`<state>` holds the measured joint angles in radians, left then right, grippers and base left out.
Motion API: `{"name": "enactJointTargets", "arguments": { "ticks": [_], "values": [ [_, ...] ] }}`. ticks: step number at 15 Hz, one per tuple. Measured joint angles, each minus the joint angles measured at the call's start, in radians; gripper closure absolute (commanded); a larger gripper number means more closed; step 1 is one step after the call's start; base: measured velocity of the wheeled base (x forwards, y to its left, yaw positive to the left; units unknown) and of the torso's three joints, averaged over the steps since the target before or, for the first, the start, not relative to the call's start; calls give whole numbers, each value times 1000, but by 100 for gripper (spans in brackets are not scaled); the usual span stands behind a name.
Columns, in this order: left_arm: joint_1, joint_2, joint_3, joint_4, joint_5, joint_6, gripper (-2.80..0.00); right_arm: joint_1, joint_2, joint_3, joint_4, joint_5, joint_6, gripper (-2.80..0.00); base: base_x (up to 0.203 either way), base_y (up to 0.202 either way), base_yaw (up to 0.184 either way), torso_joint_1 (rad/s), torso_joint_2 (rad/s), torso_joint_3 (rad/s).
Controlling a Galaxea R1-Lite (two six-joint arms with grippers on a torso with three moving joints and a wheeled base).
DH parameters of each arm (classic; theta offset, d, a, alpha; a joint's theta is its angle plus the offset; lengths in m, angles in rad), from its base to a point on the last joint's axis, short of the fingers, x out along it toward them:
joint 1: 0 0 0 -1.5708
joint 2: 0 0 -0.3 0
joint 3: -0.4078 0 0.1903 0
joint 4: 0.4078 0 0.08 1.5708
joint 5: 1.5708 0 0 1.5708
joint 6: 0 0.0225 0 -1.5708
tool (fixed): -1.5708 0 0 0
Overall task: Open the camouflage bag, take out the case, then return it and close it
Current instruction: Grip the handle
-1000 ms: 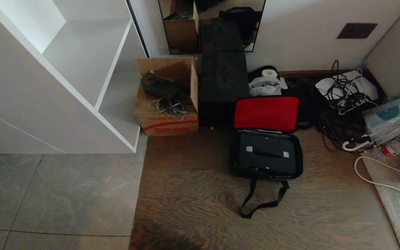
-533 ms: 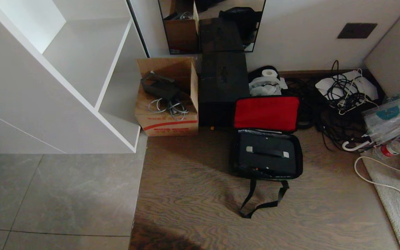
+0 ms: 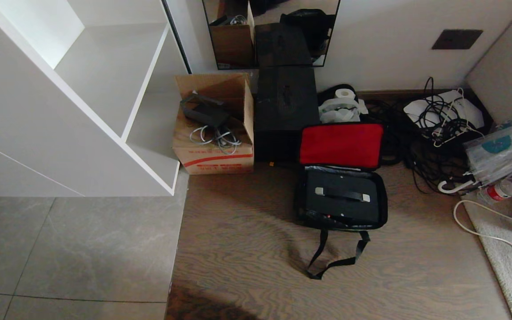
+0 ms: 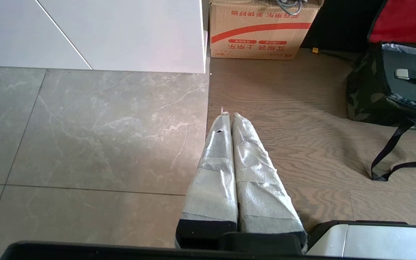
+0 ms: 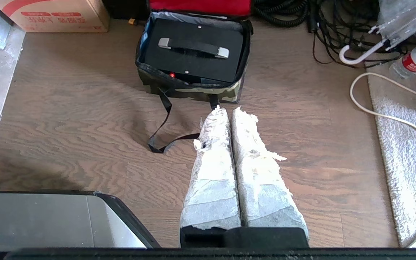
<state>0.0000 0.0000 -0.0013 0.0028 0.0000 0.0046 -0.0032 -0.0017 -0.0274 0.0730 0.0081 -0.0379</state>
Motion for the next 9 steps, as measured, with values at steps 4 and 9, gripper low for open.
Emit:
{"name": "enactJointTargets", "arguments": {
  "ticks": [4, 9],
  "values": [
    [0, 0, 0, 0, 0, 0, 0, 0, 0, 0, 0, 0, 0, 0, 0, 0, 0, 0, 0, 0],
    [0, 0, 0, 0, 0, 0, 0, 0, 0, 0, 0, 0, 0, 0, 0, 0, 0, 0, 0, 0]
  ]
}}
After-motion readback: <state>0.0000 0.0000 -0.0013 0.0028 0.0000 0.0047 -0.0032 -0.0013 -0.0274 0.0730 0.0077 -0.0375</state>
